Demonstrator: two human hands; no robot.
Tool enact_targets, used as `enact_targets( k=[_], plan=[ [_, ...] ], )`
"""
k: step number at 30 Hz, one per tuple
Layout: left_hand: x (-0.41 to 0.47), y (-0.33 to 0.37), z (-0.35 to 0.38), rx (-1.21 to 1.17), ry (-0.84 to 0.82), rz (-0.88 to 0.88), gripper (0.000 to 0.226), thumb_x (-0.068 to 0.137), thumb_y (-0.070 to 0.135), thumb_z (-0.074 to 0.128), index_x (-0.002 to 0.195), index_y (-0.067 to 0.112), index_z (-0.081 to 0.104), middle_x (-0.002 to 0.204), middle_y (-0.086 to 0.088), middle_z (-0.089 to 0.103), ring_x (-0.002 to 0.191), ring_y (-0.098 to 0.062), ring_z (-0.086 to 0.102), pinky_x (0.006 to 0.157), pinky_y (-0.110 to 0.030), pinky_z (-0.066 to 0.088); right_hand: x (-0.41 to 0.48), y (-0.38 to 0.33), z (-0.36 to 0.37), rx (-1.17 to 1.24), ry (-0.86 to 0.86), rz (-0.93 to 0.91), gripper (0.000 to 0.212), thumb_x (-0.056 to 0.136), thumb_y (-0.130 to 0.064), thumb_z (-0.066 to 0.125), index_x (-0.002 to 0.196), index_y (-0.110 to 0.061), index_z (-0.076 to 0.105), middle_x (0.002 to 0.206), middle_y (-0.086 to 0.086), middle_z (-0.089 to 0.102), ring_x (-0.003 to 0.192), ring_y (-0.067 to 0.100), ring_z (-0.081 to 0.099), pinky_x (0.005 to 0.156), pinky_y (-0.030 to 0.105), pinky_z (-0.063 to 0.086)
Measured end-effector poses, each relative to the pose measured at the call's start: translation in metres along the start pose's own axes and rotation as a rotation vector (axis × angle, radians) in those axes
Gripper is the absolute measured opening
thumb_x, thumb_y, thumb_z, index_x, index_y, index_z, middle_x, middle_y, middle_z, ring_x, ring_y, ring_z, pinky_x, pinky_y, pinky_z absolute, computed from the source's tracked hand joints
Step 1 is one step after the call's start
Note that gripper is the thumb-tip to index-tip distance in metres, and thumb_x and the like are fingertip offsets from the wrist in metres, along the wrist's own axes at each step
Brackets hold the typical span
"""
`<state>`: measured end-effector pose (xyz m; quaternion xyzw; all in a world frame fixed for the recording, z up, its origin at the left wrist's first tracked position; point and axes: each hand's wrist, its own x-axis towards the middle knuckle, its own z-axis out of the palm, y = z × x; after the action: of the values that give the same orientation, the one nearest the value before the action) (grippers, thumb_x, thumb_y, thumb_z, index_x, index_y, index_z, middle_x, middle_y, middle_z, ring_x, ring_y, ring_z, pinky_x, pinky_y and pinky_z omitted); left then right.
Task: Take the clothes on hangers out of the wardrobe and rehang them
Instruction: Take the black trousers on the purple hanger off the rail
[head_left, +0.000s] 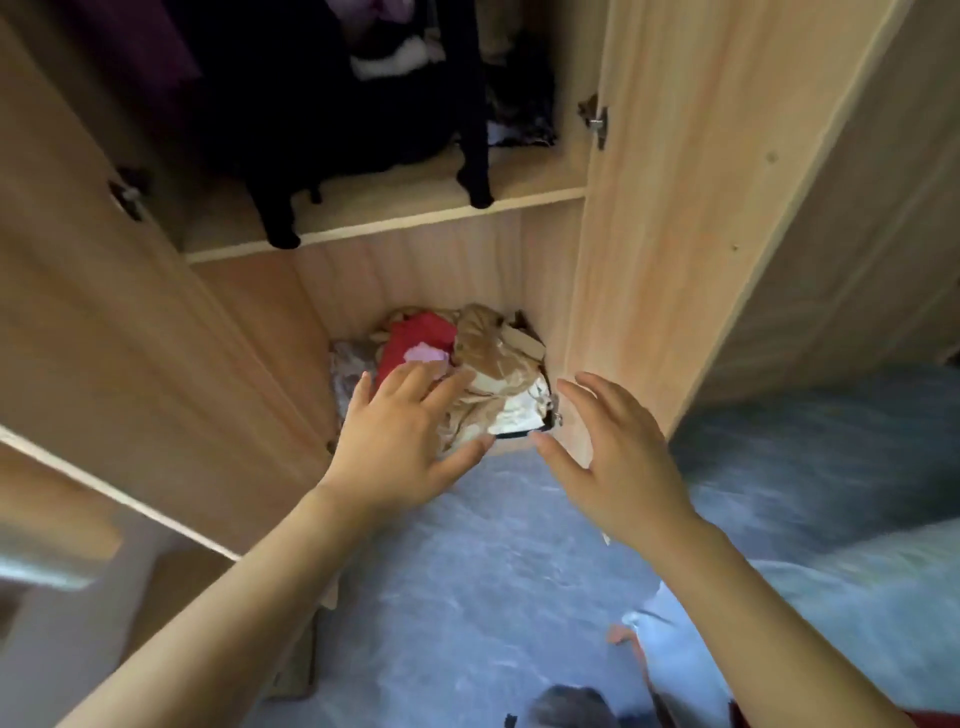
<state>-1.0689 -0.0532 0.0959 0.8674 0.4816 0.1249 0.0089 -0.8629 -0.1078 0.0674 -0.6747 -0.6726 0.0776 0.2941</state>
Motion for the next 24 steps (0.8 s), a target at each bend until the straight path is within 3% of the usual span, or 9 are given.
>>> enact_targets(
  k=[6, 11, 15, 20, 24],
  plan=[
    [0.104, -0.068, -0.034, 0.096, 0.111, -0.072, 0.074, 0.08, 0.072, 0.023, 0.138, 0.029, 0.04, 0.138, 0.002, 0.045, 0.133, -0.023, 0.035, 0.108, -0.057, 0.026, 0.145, -0.026, 0.005, -0.007, 0.1, -0.16, 0.072, 0.082, -0.062, 0.034, 0.128, -0.01, 0.053, 0.136, 0.011, 0.049, 0.127, 0.027, 0.044, 0.099, 0.049, 0.04],
    [0.219, -0.1, -0.067, 0.138, 0.295, -0.057, 0.072, 0.082, 0.071, 0.025, 0.141, 0.031, 0.037, 0.142, 0.0, 0.043, 0.134, -0.022, 0.034, 0.108, -0.057, 0.023, 0.276, -0.034, -0.018, -0.003, 0.209, -0.273, 0.068, 0.085, -0.06, 0.038, 0.135, -0.016, 0.045, 0.144, 0.003, 0.039, 0.132, 0.02, 0.035, 0.108, 0.036, 0.03],
    [0.318, -0.115, -0.104, 0.209, 0.464, -0.047, 0.071, 0.083, 0.071, 0.027, 0.14, 0.031, 0.038, 0.141, 0.001, 0.045, 0.132, -0.021, 0.038, 0.105, -0.056, 0.031, 0.381, -0.04, -0.053, -0.004, 0.304, -0.35, 0.061, 0.089, -0.055, 0.042, 0.138, -0.018, 0.042, 0.146, 0.001, 0.036, 0.135, 0.018, 0.031, 0.11, 0.036, 0.029],
    [0.409, -0.132, -0.154, 0.276, 0.614, -0.029, 0.07, 0.083, 0.069, 0.025, 0.139, 0.03, 0.04, 0.137, -0.003, 0.048, 0.128, -0.024, 0.043, 0.101, -0.05, 0.038, 0.479, -0.054, -0.094, 0.037, 0.4, -0.462, 0.055, 0.091, -0.05, 0.045, 0.137, -0.02, 0.042, 0.143, -0.001, 0.039, 0.133, 0.015, 0.032, 0.101, 0.021, 0.024],
    [0.461, -0.147, -0.196, 0.329, 0.719, 0.005, 0.071, 0.084, 0.068, 0.024, 0.14, 0.027, 0.039, 0.136, -0.005, 0.048, 0.125, -0.026, 0.045, 0.1, -0.045, 0.04, 0.539, -0.066, -0.123, 0.079, 0.474, -0.526, 0.053, 0.092, -0.049, 0.046, 0.136, -0.02, 0.044, 0.142, -0.002, 0.041, 0.132, 0.015, 0.034, 0.1, 0.019, 0.024]
  ],
)
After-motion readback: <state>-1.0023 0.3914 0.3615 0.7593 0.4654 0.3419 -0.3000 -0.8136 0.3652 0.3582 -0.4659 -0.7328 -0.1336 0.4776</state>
